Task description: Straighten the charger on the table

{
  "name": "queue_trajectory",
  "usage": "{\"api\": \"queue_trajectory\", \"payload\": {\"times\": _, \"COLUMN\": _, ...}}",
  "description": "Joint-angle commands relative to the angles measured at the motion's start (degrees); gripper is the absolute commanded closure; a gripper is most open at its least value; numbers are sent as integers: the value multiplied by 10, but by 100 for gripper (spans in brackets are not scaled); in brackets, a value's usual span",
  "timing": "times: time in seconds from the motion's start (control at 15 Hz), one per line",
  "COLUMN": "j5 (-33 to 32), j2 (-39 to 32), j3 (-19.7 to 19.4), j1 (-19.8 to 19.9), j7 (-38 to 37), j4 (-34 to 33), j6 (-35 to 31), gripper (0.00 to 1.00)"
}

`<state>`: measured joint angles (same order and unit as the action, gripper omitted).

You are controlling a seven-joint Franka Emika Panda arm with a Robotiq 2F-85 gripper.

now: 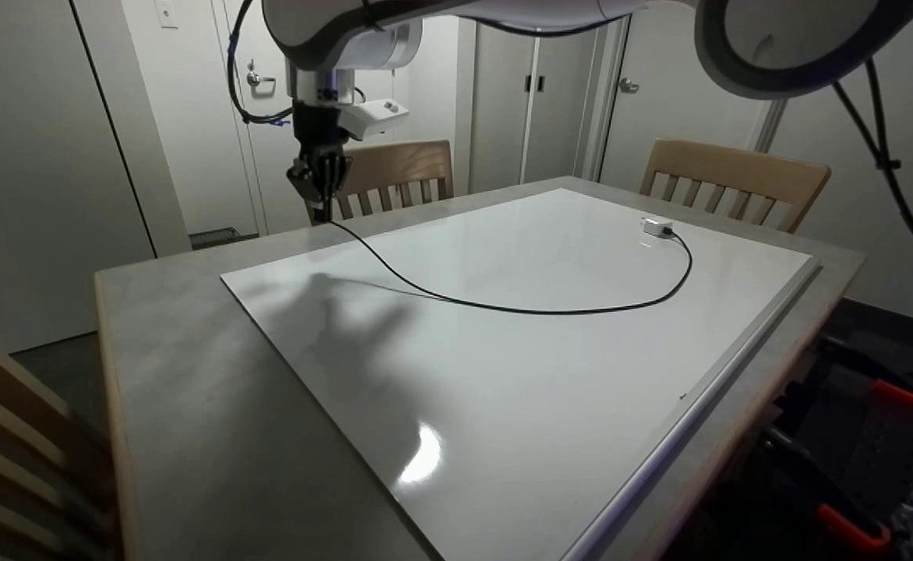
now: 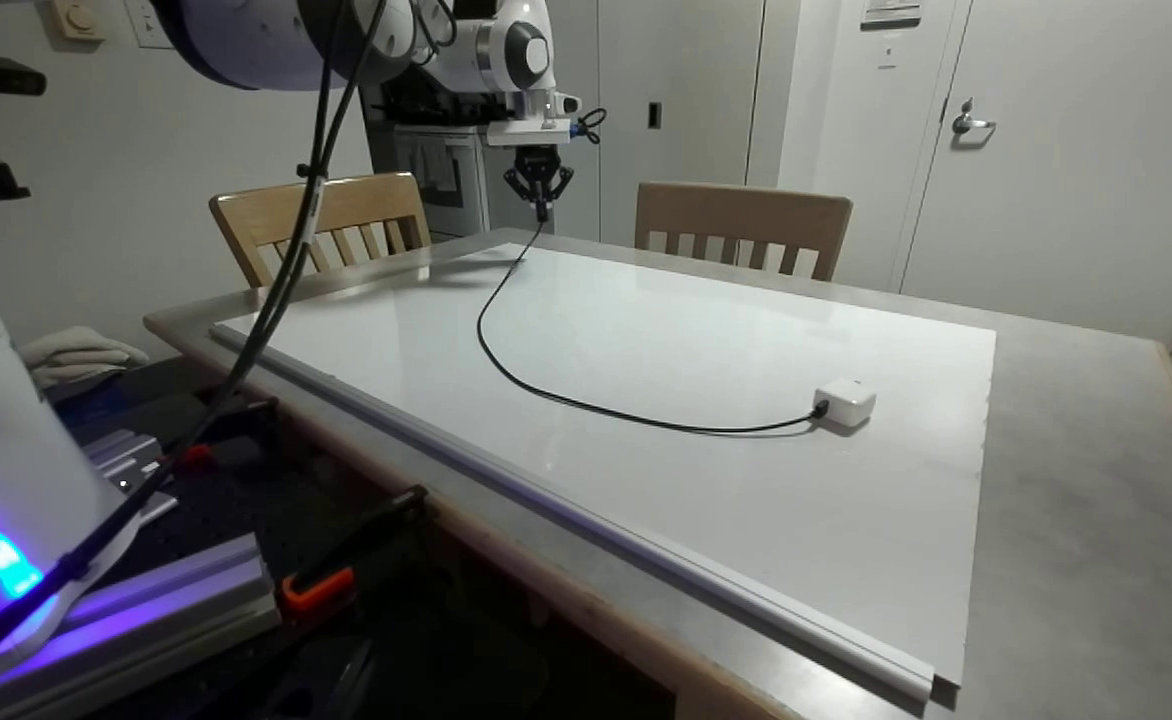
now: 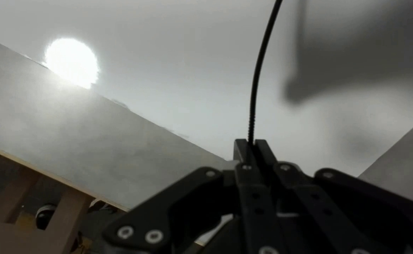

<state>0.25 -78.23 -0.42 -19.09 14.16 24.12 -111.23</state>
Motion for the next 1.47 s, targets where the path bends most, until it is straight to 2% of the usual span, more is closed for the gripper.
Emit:
{"api": "queue_trajectory", "payload": {"times": 0.0, "j5": 10, "j2": 9, "j3": 23, "j1": -5, "j7": 50, "j4": 18, "j6": -26, "gripper": 98}}
{"api": "queue_trajectory", "payload": {"times": 0.07, "j5": 9, "j2": 10, "j3": 28, "j1": -6, "j7": 66, "j4": 19, "j6": -28, "gripper": 98}}
{"api": "queue_trajectory", "payload": {"times": 0.13, "j5": -11, "j2": -29, "j3": 29, "j1": -4, "j7": 30, "j4": -52, "j6": 10, "gripper": 93}}
{"api": "queue_trajectory", "payload": {"times": 0.53, "j5": -10, "j2": -29, "j3": 35, "j1": -8, "j7": 46, "j4": -51, "j6": 8, "gripper": 93}}
{"api": "queue_trajectory", "payload": {"times": 0.6, "j5": -8, "j2": -26, "j3": 40, "j1": -8, "j7": 57, "j4": -49, "j6": 14, "gripper": 98}}
{"api": "queue_trajectory", "payload": {"times": 0.67, "j5": -6, "j2": -25, "j3": 45, "j1": -9, "j7": 64, "j4": -51, "j6": 22, "gripper": 98}}
{"api": "queue_trajectory", "payload": {"times": 0.73, "j5": 4, "j2": 5, "j3": 41, "j1": -14, "j7": 75, "j4": 2, "j6": 5, "gripper": 98}}
{"api": "queue_trajectory", "payload": {"times": 0.93, "j5": -2, "j2": 15, "j3": 43, "j1": -30, "j7": 95, "j4": 10, "j6": 20, "gripper": 98}}
{"api": "queue_trajectory", "payload": {"times": 1.4, "j5": 12, "j2": 6, "j3": 75, "j1": -34, "j7": 232, "j4": 18, "j6": 1, "gripper": 98}}
